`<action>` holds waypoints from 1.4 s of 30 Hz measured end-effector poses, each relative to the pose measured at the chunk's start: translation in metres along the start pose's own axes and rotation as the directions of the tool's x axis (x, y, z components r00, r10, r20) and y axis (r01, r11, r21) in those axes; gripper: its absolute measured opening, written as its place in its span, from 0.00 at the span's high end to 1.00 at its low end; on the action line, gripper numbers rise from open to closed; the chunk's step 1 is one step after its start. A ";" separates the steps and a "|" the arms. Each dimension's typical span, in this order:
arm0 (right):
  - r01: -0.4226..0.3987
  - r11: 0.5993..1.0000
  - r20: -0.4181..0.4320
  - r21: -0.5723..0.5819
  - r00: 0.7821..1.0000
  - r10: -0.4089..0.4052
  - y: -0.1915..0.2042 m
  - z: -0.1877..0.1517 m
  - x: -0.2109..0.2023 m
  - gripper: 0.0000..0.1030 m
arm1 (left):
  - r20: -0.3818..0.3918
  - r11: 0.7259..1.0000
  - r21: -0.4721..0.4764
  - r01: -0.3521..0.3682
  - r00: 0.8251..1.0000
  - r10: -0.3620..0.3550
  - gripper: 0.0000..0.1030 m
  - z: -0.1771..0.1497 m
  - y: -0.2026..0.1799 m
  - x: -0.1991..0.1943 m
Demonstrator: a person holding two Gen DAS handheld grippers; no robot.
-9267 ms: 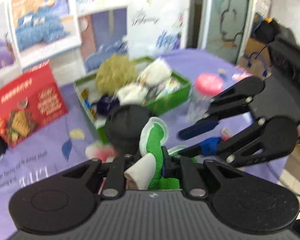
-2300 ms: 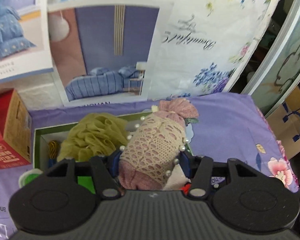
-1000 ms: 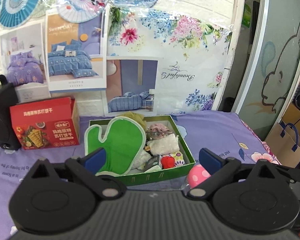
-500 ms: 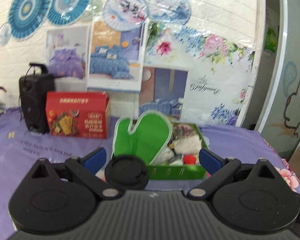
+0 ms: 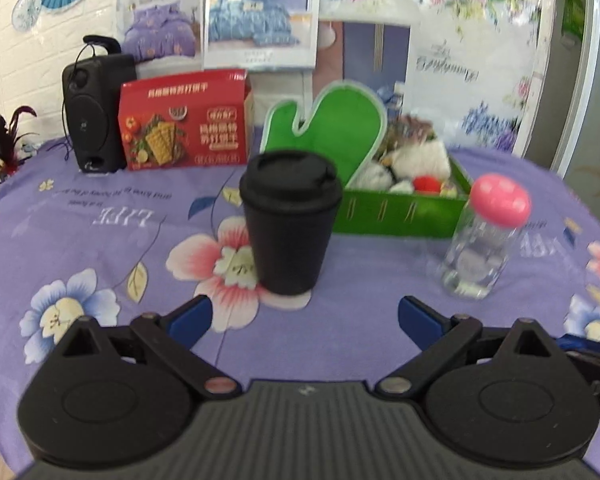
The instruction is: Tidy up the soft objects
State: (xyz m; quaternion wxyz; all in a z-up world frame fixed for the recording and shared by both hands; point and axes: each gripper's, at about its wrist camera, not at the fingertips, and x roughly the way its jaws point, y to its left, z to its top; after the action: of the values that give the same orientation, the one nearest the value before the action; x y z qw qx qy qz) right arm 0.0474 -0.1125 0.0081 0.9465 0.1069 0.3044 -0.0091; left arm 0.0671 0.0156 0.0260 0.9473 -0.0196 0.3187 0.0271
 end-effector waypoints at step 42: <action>0.014 1.000 -0.064 -0.003 0.998 -0.014 0.013 -0.013 0.000 0.62 | -0.032 0.998 0.038 -0.049 0.998 0.050 0.05 -0.008 0.002 -0.006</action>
State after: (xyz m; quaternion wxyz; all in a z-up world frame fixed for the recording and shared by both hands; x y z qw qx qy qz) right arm 0.0409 -0.0973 -0.0001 0.9362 0.1040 0.3354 -0.0120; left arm 0.0571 0.0173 0.0236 0.9411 0.0055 0.3352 0.0444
